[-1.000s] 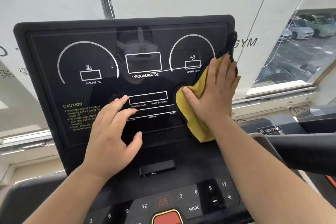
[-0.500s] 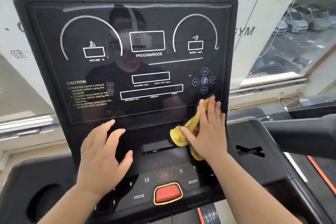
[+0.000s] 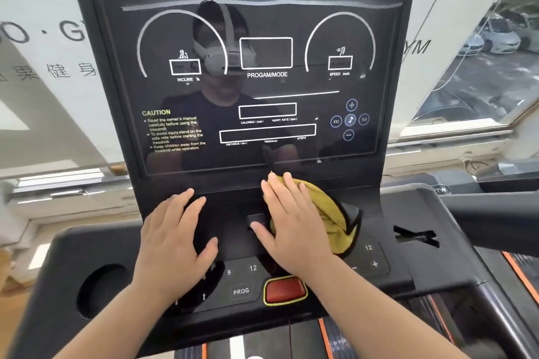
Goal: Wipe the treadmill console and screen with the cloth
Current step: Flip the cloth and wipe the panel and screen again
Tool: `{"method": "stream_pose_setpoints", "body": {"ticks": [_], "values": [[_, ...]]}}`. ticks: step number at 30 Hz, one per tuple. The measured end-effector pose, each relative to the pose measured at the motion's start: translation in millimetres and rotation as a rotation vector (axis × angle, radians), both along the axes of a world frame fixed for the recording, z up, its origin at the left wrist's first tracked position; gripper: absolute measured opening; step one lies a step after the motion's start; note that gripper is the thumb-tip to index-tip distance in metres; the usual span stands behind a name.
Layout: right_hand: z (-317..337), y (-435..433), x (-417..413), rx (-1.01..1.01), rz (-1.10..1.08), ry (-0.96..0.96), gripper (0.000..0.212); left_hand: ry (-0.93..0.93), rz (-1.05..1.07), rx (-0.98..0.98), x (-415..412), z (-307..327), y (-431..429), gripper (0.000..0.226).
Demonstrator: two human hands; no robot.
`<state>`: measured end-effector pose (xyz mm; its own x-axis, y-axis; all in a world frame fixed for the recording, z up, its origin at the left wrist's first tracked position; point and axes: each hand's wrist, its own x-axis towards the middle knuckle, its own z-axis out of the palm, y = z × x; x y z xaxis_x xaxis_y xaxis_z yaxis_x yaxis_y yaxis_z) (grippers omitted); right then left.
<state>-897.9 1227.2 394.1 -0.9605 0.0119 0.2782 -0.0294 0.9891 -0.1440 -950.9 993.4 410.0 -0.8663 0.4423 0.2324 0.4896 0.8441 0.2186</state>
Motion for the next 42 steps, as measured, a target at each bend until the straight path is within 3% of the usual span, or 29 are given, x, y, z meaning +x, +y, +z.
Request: {"method": "stream_pose_setpoints", "body": {"ticks": [3,8,12,20,24,27,31,34,37,42], "values": [[5.0,21.6,5.9,0.085,-0.021,0.008,0.069,-0.012,0.006,0.006,-0.5,-0.4,2.8,0.071],[0.4,58.6,20.3,-0.005,-0.381,0.036,0.073,-0.032,-0.011,-0.009,-0.9,-3.3,-0.5,0.074],[4.3,42.6,12.7,-0.061,-0.492,0.071,0.076,-0.039,-0.03,-0.01,-3.7,-2.1,-7.4,0.075],[16.9,-69.3,-19.0,0.065,0.054,0.017,0.071,-0.053,-0.055,0.028,-0.3,0.2,-16.8,0.067],[16.0,-72.1,-20.0,0.11,0.183,-0.1,0.074,-0.058,-0.022,-0.023,0.4,-1.1,-17.9,0.072],[9.0,-38.4,-7.5,0.126,0.1,-0.09,0.078,-0.042,-0.02,-0.045,1.2,-2.0,-14.0,0.078],[-2.1,12.5,7.9,0.021,-0.27,-0.083,0.09,-0.012,0.001,-0.022,-0.8,1.8,-7.8,0.078],[9.1,32.3,-14.4,-0.072,-0.423,-0.011,0.091,-0.009,-0.02,-0.029,-6.3,5.6,-7.8,0.077],[38.6,34.5,-57.0,-0.035,-0.388,0.099,0.084,0.01,-0.048,-0.027,-12.9,11.9,-10.8,0.076],[81.1,5.7,-116.9,0.16,-0.083,0.25,0.073,0.126,-0.011,0.059,-34.1,30.7,-12.6,0.075]]}}
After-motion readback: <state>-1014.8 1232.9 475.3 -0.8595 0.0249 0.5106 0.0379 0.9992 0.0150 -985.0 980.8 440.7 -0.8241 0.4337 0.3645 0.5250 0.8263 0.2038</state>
